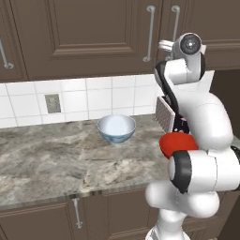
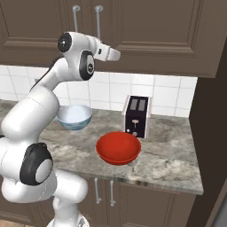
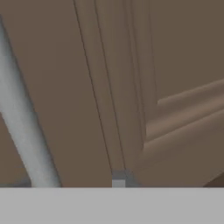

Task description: Open the cabinet. Pick the bowls from the counter and place them in the cabinet. Then close the cabinet.

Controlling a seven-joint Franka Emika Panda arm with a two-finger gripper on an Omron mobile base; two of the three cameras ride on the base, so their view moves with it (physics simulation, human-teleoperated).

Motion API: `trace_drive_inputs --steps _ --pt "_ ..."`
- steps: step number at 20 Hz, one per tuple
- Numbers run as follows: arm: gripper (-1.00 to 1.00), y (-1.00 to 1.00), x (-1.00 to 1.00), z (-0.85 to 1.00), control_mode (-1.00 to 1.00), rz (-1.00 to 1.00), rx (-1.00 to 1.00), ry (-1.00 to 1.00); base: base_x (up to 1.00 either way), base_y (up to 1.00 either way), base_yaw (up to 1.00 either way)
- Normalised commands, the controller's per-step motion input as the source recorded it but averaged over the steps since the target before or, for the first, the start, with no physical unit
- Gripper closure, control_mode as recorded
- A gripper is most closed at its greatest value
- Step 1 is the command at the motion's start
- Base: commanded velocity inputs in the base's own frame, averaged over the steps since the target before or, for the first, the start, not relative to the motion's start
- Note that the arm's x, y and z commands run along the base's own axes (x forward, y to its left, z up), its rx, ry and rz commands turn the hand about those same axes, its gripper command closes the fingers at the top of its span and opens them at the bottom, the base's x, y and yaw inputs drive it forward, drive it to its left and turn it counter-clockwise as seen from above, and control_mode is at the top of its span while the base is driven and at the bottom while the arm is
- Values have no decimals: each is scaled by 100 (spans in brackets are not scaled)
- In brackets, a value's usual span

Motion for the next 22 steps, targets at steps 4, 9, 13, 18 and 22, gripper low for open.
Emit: trace_drive_inputs --steps 4,9,13,18,22 --pt "100 -100 -41 -60 -100 -1 19 -16 0 0 0" --pt "100 -100 -50 -53 -100 0 17 -14 0 0 0" --pt "100 -100 -54 -38 -100 0 13 -12 0 0 0" --pt "100 -100 -54 -10 -100 0 8 -13 0 0 0" --pt "100 -100 -84 0 -100 0 7 -2 0 0 0"
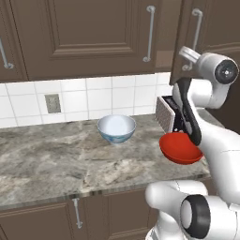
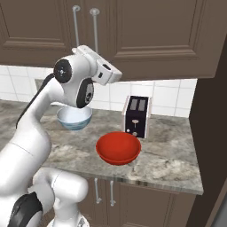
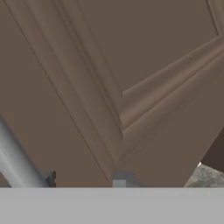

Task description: Open the cabinet. Pick the bowls from the counter and place them in the cabinet. Then close the cabinet.

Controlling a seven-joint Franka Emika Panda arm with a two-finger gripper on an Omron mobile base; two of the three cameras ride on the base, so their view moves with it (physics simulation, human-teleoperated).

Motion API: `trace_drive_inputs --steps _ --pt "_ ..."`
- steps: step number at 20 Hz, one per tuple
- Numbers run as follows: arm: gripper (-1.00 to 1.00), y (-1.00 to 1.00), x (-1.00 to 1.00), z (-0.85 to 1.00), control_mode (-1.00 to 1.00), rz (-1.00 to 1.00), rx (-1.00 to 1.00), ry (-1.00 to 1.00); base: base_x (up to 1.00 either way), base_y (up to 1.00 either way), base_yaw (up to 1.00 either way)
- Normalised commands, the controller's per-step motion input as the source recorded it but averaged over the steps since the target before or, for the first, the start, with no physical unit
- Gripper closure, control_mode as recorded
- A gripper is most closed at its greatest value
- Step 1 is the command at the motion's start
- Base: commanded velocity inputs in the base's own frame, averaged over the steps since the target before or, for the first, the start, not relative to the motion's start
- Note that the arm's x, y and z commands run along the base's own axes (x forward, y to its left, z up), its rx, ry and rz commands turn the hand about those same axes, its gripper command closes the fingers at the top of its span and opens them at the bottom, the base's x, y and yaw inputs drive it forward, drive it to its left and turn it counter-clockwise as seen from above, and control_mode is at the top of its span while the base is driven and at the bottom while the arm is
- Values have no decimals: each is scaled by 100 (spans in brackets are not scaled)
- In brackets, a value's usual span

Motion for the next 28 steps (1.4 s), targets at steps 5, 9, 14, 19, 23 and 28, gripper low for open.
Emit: trace_drive_inputs --steps 5,9,14,19,23,28 --pt "100 -100 -99 0 -100 -1 10 0 0 0 0" --pt "100 -100 -100 0 -100 -3 11 0 0 0 0" --pt "100 -100 -97 0 -100 -4 12 0 0 0 0" --pt "100 -100 -99 -14 -100 -5 13 -2 0 0 0" --pt "-100 -1 -100 -52 -100 -1 0 -40 0 0 0" --pt "-100 29 -100 -1 -100 -14 -1 -48 0 0 0"
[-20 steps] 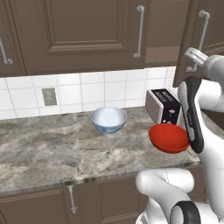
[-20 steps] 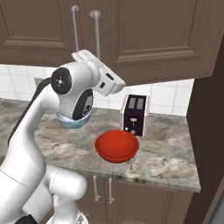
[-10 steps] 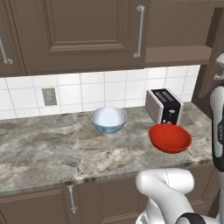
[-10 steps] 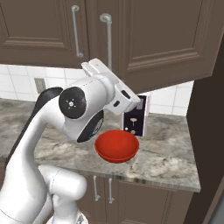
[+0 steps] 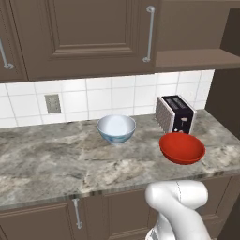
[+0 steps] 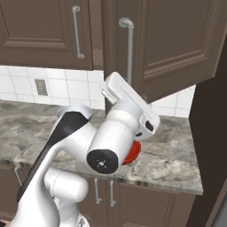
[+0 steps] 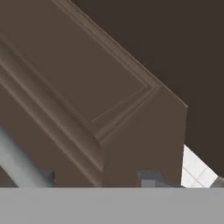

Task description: Open the cabinet. Pick the bowls from the counter and place them in the cabinet. Then close the cabinet.

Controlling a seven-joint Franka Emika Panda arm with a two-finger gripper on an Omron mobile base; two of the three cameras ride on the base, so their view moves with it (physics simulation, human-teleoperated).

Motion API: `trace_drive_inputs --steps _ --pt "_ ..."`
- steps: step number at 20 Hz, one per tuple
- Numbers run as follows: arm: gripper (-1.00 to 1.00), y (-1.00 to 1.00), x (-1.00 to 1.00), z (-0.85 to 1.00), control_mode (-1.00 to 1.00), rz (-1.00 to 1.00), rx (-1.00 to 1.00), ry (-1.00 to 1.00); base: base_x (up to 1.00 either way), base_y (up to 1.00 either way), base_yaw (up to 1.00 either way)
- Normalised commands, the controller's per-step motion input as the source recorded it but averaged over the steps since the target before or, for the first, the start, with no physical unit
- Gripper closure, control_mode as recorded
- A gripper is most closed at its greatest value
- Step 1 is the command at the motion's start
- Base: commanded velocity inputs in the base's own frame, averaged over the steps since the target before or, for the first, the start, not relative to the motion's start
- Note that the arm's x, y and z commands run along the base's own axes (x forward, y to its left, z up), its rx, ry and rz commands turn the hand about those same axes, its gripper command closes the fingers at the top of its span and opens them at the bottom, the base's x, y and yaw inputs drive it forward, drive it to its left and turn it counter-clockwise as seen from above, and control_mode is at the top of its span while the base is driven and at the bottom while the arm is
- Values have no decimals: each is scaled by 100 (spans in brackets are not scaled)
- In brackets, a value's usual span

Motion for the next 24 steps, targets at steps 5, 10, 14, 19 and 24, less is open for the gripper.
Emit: trace_drive_inputs --steps 5,10,14,19,24 --pt "-100 67 -100 7 -100 -30 -5 -40 0 0 0" --pt "-100 19 -100 2 -100 -13 -1 -24 0 0 0" --pt "-100 -6 -100 1 -100 10 0 -14 0 0 0" --pt "-100 31 -100 29 -100 10 -3 -45 0 0 0" --pt "-100 -3 -100 55 -100 0 -3 -28 0 0 0"
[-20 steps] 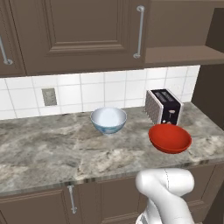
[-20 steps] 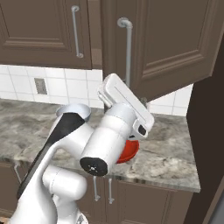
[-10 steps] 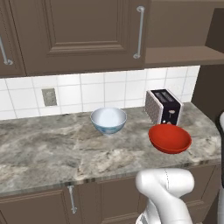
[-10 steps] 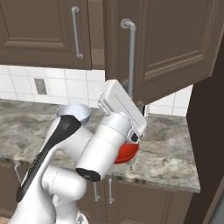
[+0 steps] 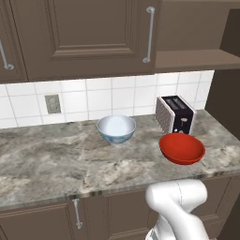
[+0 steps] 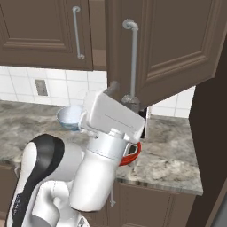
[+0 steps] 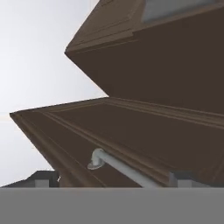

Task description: Open the cabinet. Pick the bowls from the counter and place them in the cabinet. Then close the cabinet.

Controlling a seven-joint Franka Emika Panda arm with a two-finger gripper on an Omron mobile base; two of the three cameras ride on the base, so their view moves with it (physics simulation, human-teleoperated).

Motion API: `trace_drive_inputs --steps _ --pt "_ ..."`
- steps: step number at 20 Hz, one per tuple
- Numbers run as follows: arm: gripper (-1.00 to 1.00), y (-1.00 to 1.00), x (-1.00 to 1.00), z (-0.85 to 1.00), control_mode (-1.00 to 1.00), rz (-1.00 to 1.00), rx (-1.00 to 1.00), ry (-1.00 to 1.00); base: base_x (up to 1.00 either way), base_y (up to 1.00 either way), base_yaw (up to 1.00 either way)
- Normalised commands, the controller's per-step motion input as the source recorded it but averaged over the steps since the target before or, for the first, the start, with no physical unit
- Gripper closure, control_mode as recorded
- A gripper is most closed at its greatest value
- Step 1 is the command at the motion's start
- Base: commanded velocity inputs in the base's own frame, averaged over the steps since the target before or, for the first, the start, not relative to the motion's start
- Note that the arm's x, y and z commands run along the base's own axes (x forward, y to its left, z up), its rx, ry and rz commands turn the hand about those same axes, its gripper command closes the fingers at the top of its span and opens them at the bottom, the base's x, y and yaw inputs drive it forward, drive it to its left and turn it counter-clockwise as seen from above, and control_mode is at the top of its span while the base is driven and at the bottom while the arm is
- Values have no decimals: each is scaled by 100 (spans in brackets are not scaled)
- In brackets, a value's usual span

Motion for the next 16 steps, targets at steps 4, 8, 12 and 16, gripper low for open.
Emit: trace_drive_inputs --steps 4,8,12,16 --pt "-100 65 -100 51 -100 0 -31 -4 0 0 0" --pt "-100 100 -100 10 -100 0 -42 11 0 0 0" --pt "-100 100 -86 3 -100 0 -26 15 0 0 0" --pt "-100 34 -94 5 -100 -3 -10 3 0 0 0"
